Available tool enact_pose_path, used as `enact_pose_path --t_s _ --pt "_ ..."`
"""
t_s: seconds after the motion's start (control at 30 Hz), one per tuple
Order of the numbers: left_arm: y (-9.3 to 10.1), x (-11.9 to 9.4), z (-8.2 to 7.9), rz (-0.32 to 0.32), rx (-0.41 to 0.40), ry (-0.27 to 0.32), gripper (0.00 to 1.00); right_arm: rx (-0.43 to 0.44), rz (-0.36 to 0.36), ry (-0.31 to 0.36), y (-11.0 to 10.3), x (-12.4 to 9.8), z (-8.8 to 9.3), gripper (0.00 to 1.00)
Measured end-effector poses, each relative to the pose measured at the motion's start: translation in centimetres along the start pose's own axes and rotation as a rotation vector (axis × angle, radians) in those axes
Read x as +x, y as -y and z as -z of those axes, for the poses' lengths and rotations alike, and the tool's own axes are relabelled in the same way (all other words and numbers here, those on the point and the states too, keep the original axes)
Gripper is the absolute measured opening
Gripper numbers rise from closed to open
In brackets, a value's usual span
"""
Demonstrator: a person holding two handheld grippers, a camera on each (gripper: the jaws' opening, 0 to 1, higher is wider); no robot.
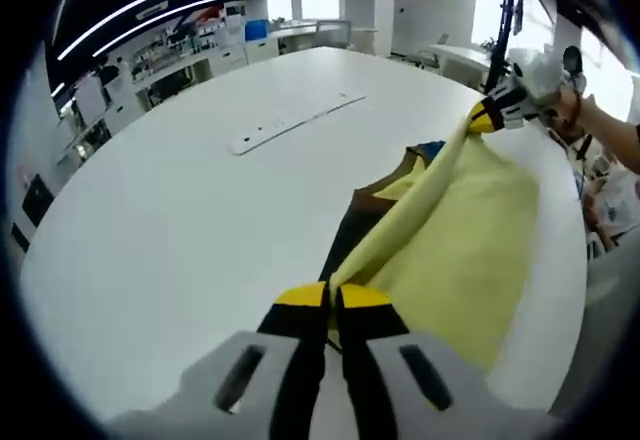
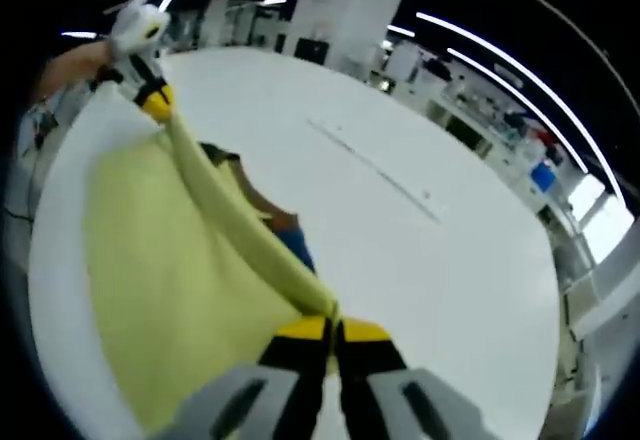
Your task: Fold the garment on the visible template until the final outline fits inside the template.
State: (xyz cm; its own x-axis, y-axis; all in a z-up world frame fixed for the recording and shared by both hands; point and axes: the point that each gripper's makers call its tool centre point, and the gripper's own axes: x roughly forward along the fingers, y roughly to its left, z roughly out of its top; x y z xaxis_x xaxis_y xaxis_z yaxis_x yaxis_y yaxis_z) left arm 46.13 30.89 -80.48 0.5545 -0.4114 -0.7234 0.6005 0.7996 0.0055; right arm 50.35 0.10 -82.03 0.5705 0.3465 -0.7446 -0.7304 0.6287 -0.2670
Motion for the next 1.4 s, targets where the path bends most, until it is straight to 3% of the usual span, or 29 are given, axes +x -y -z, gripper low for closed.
enact_pose_path --t_s 0.37,0.6,0.73,0.9,1.1,1.2,1.4 --pt "-0.8 2.0 1.7 0.001 -0.015 -0.019 0.00 0.017 -0.030 -0.026 -0.5 1.8 1.3 0.00" --pt "-1.0 2.0 1.6 -0.014 -0.025 0.009 0.03 0.134 -0.039 0.007 -0.1 1.9 1.3 0.05" --pt "-1.0 1.3 1.4 -0.016 -0.043 0.028 0.05 0.186 -0.021 0.007 0.8 1.6 1.4 0.15" --pt "-0.2 0.1 1.4 0.010 0.013 0.064 0.10 0.171 -0.027 0.023 0.7 0.4 1.4 0.19" --pt "1.2 -0.4 2.5 0.030 0.110 0.053 0.17 0.111 -0.032 0.022 0.6 0.2 1.7 0.23" --pt "0.2 0.0 2.6 0.002 0.153 0.051 0.15 0.013 -0.015 0.032 0.7 0.3 1.3 0.24" --pt "-1.0 1.0 2.6 -0.049 0.188 0.051 0.13 -0.058 0.001 0.045 0.6 1.2 1.3 0.19"
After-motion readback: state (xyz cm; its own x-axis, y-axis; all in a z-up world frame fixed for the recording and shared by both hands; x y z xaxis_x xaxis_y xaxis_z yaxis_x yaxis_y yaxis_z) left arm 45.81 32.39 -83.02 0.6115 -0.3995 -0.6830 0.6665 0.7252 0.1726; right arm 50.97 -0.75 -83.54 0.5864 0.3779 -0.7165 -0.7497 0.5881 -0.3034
